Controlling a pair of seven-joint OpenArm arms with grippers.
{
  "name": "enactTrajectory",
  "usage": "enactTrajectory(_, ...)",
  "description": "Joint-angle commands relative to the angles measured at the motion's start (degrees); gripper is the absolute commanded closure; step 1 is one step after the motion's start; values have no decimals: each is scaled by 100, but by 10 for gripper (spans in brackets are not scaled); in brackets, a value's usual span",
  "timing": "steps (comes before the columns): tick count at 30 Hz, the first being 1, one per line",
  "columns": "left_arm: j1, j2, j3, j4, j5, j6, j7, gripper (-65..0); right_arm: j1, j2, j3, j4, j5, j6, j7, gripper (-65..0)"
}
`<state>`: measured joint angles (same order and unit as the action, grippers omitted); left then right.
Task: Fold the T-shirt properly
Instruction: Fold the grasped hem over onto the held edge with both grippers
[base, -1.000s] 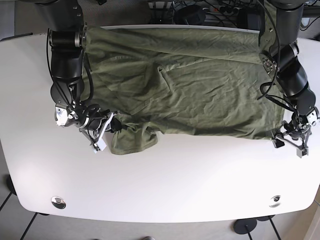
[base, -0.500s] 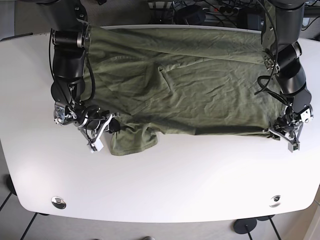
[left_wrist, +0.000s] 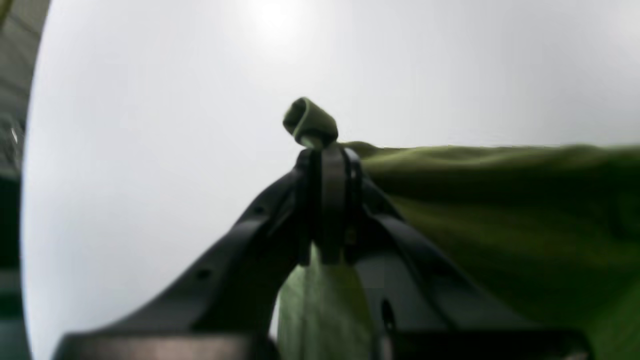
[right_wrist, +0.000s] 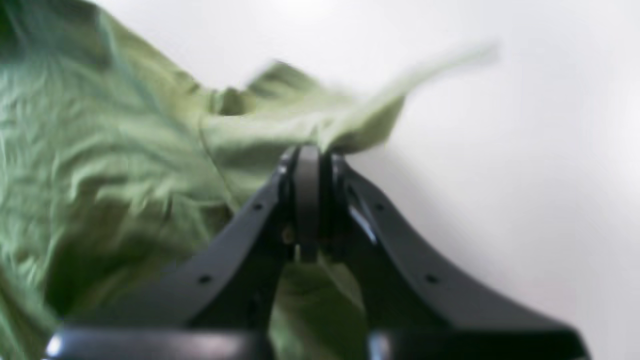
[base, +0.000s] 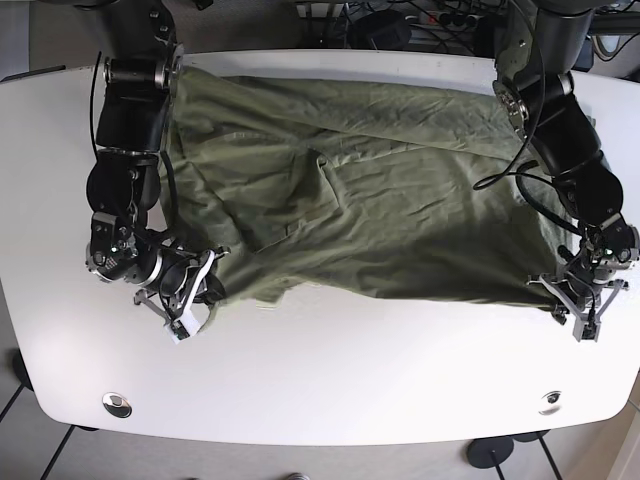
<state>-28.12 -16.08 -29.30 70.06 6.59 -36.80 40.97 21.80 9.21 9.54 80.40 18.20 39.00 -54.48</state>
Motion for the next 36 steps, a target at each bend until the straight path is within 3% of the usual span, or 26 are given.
enactTrajectory(1, 38, 47, -204, 664, -66, -175, 145, -1, -13, 41, 176, 764, 92, -10, -359, -17)
enactTrajectory(7, 794, 100, -661, 1666, -74, -320, 531, 0, -813, -196, 809, 2426, 92, -1, -1387, -17)
enactTrajectory(11, 1339, 197, -960, 1965, -74, -320, 531, 0, -1631, -363, 844, 3182, 92, -1, -1466, -17)
enactTrajectory(15, 1867, 276, -1242, 2159, -74, -320, 531, 0, -2396, -425, 879, 3428, 92, -1, -1466, -17)
enactTrajectory(18, 2201, 276, -1250, 2167, -74, -320, 505, 0, -2774, -627, 1213, 3428, 92, 34, -1458, -17)
enactTrajectory(31, 3045, 232, -1488, 2141, -66, -320, 479, -6, -3758, -636, 1345, 3428, 92, 51, -1440, -25)
enactTrajectory(32, 3133, 232, -1470, 2132, -66, -320, 479, -19, -3802, -636, 1345, 3437, 101, 51, -1440, -27)
enactTrajectory(35, 3203, 223, -1224, 2150, -57, -320, 479, -186, -3969, -636, 1354, 3437, 154, 51, -1440, -40)
enactTrajectory(36, 3212, 223, -1242, 2167, -57, -320, 479, -224, -4040, -618, 1415, 3437, 330, 51, -1422, -73)
